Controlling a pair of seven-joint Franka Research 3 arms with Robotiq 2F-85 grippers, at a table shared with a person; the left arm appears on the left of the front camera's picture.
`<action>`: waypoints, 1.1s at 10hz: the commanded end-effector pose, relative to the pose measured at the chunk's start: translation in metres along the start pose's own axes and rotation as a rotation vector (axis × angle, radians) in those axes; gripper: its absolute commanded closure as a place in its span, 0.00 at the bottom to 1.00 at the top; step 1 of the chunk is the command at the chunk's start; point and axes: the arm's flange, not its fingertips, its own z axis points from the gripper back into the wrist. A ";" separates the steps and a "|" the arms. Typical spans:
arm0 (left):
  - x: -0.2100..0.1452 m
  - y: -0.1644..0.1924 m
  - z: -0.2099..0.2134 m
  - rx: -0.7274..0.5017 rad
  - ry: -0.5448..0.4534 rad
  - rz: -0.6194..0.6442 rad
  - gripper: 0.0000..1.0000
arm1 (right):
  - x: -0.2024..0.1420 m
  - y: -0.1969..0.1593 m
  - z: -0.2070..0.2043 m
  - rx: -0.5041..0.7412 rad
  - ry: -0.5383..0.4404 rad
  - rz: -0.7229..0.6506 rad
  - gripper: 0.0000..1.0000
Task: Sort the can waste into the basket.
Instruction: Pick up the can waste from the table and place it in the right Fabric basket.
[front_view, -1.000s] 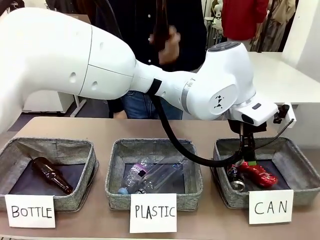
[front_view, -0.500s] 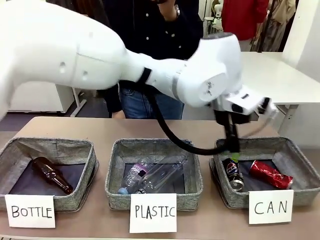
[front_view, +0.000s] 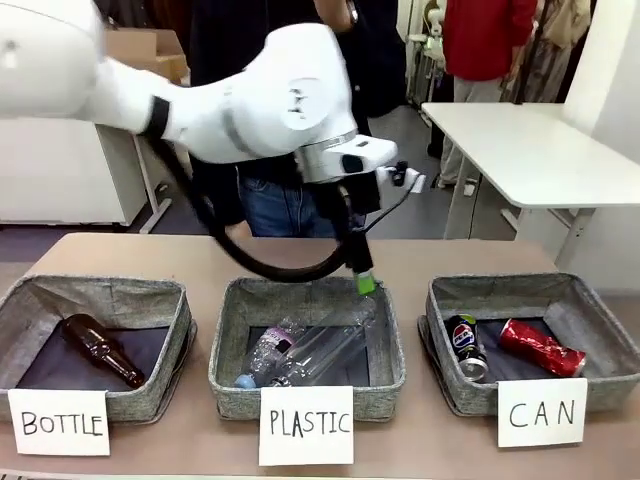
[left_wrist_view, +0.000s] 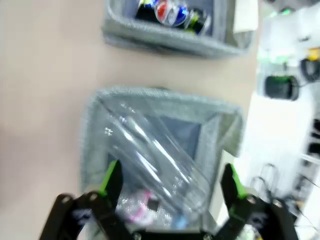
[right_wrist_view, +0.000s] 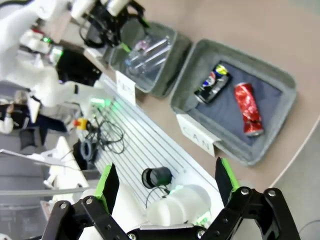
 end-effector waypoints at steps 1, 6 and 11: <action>-0.058 -0.016 -0.005 -0.029 -0.063 0.065 0.00 | -0.007 0.000 0.014 0.016 -0.007 -0.014 0.00; -0.203 -0.030 0.128 -0.030 -0.671 0.475 0.00 | 0.057 0.046 -0.089 0.281 -0.039 -0.016 0.00; -0.361 -0.053 0.146 -0.429 -1.247 0.357 0.00 | 0.091 0.055 -0.182 0.735 -0.069 -0.366 0.00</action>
